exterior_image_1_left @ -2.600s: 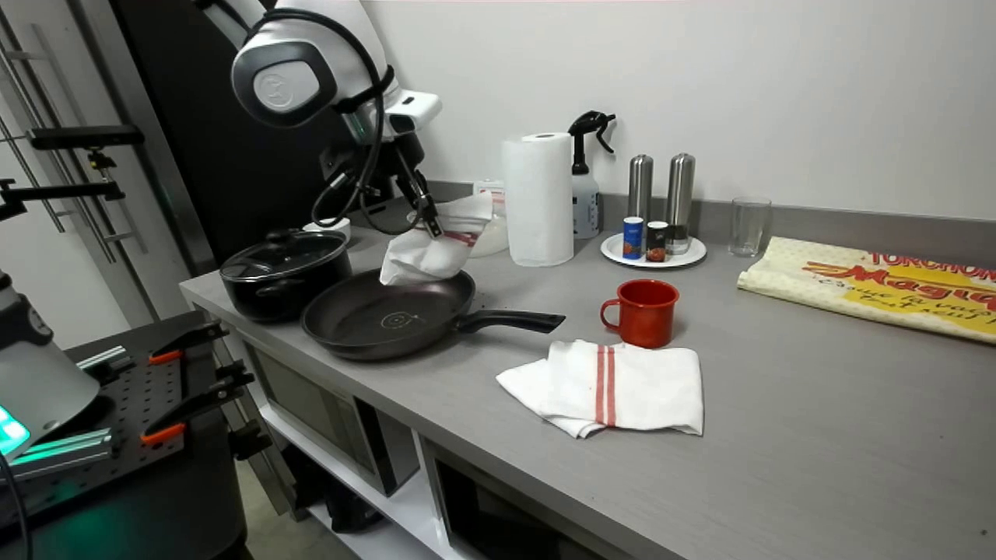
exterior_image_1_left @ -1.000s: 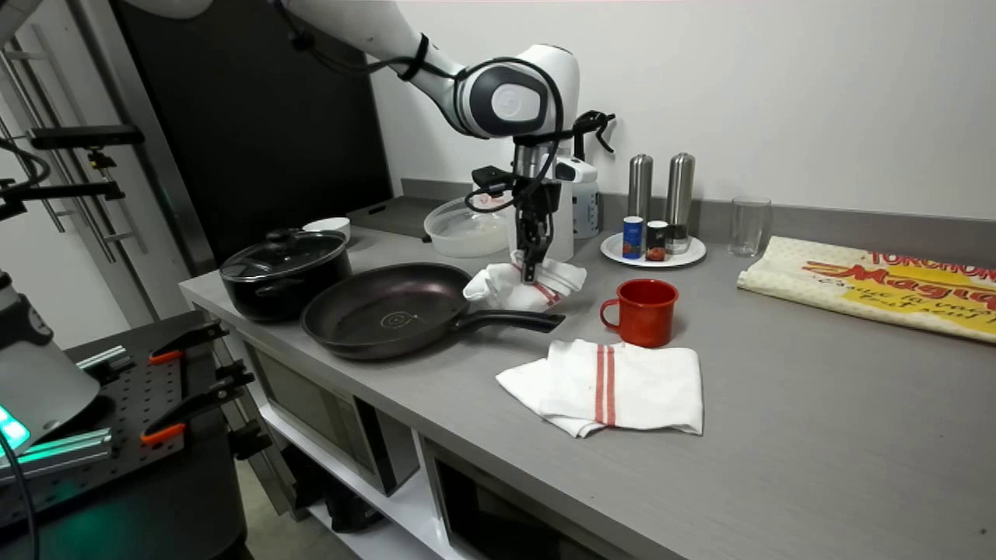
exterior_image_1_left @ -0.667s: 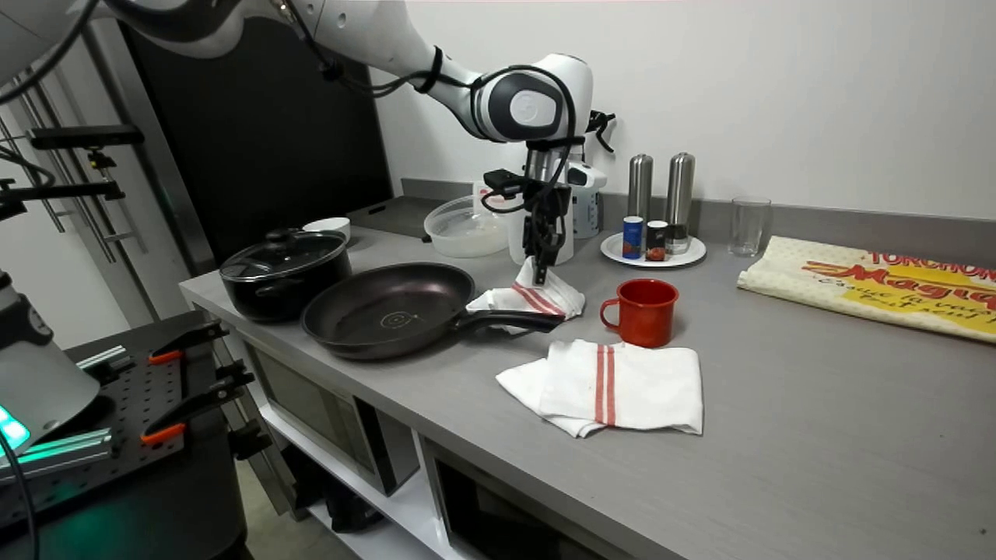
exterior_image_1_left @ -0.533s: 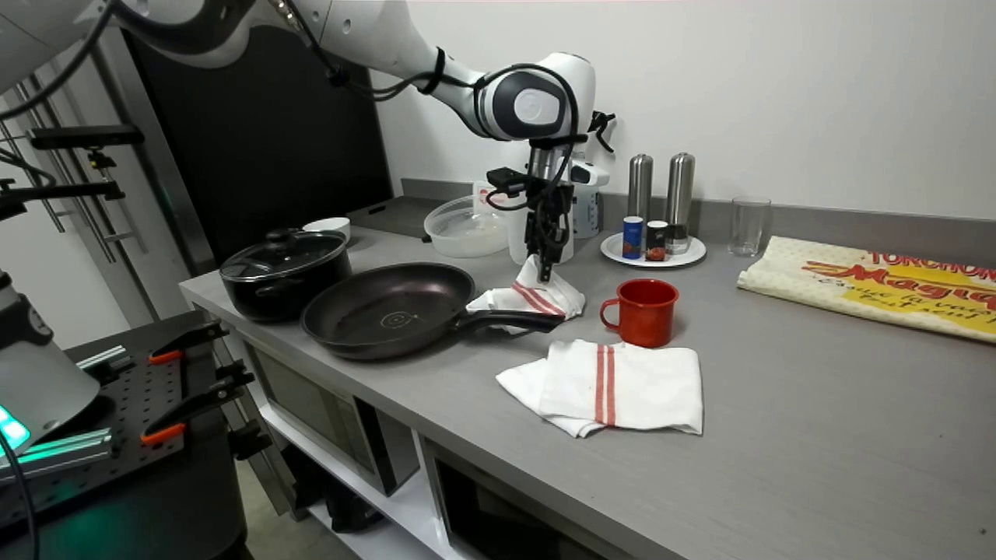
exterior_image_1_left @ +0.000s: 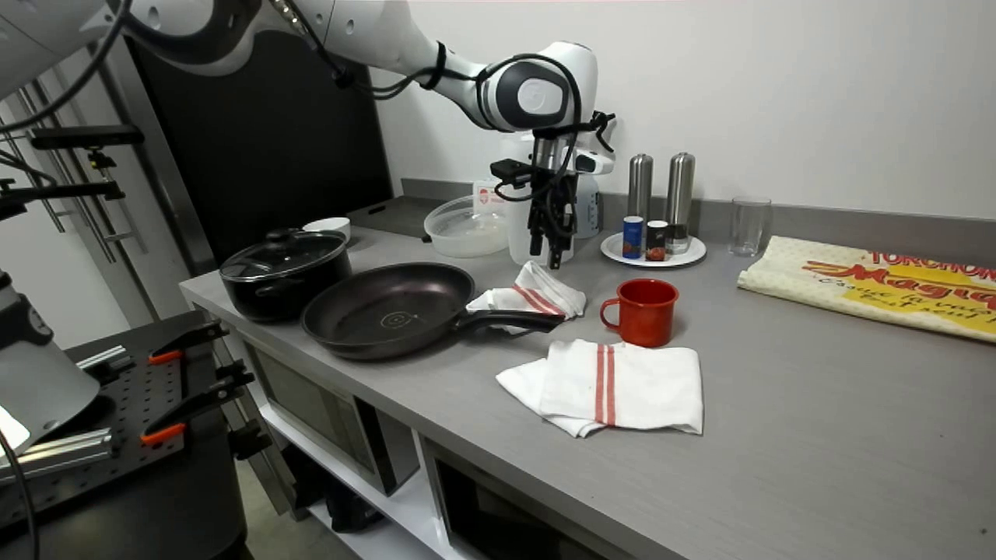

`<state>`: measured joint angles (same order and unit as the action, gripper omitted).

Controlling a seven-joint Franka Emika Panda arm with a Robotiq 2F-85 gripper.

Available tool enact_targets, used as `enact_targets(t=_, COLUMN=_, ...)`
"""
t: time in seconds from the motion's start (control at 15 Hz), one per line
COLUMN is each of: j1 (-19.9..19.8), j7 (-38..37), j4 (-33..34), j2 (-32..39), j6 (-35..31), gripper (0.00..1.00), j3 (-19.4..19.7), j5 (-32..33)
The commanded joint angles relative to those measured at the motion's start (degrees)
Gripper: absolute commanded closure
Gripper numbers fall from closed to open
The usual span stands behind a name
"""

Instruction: Use the white and red towel on the left to wipe the black pan

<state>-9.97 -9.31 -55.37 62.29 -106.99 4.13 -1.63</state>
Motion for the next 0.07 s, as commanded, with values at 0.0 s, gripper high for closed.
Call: enact_targets(t=0.0, j1=0.0, j7=0.0, j4=0.0, j2=0.0, j6=0.0, gripper=0.0, j3=0.0, j5=0.0)
